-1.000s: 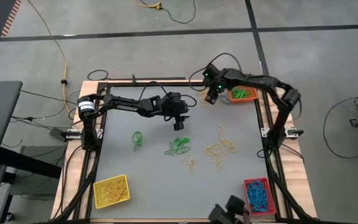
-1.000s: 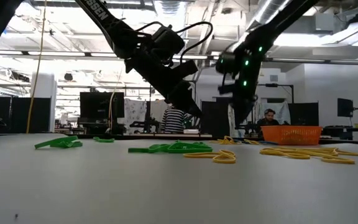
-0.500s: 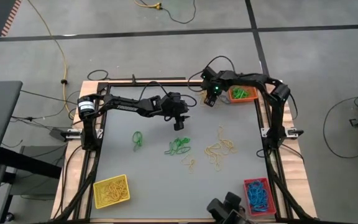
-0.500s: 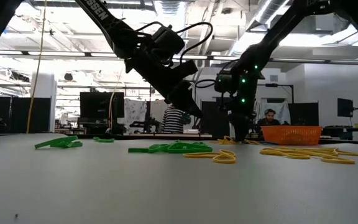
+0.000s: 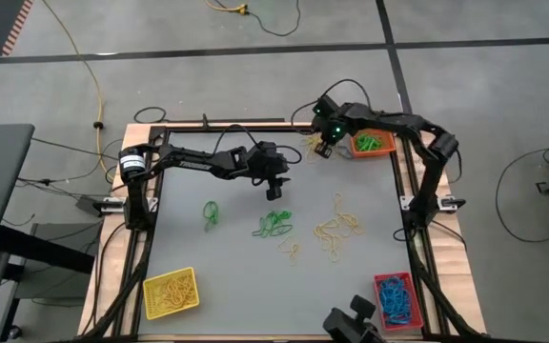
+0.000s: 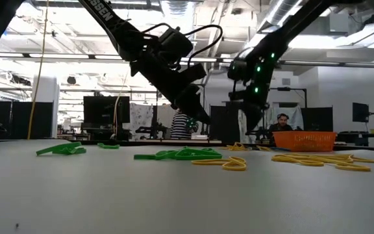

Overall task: Sort rubber bands into baskets
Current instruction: Put the blue rubber band into the red bin

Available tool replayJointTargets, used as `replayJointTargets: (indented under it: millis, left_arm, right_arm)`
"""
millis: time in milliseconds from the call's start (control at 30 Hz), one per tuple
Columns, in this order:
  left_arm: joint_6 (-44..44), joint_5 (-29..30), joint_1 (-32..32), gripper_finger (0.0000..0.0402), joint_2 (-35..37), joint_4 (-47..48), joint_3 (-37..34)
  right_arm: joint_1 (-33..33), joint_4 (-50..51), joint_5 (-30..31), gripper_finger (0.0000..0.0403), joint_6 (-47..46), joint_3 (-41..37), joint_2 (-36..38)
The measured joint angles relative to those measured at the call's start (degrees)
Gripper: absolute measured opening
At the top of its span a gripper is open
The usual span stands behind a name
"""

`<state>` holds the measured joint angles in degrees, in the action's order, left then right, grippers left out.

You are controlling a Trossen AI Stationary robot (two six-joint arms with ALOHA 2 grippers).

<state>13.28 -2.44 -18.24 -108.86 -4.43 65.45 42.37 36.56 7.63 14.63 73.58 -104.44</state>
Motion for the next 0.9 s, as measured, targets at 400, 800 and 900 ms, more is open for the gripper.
replayJointTargets:
  millis: [400, 800, 900]
  left_arm:
    - [-0.46, 0.01, 0.00, 0.0163, 0.00, -0.09, 0.00]
    - [-0.52, 0.01, 0.00, 0.0163, 0.00, 1.22, 0.00]
    - [-0.52, 0.02, 0.00, 0.0163, 0.00, 1.16, 0.00]
  right_arm:
    - [-0.10, 1.45, -4.85, 0.0111, -0.80, 0.02, 2.24]
    - [2.78, -0.07, -5.95, 0.0184, 1.35, 0.04, -7.85]
    - [3.82, -0.25, -6.18, 0.0155, 1.66, 0.04, -8.01]
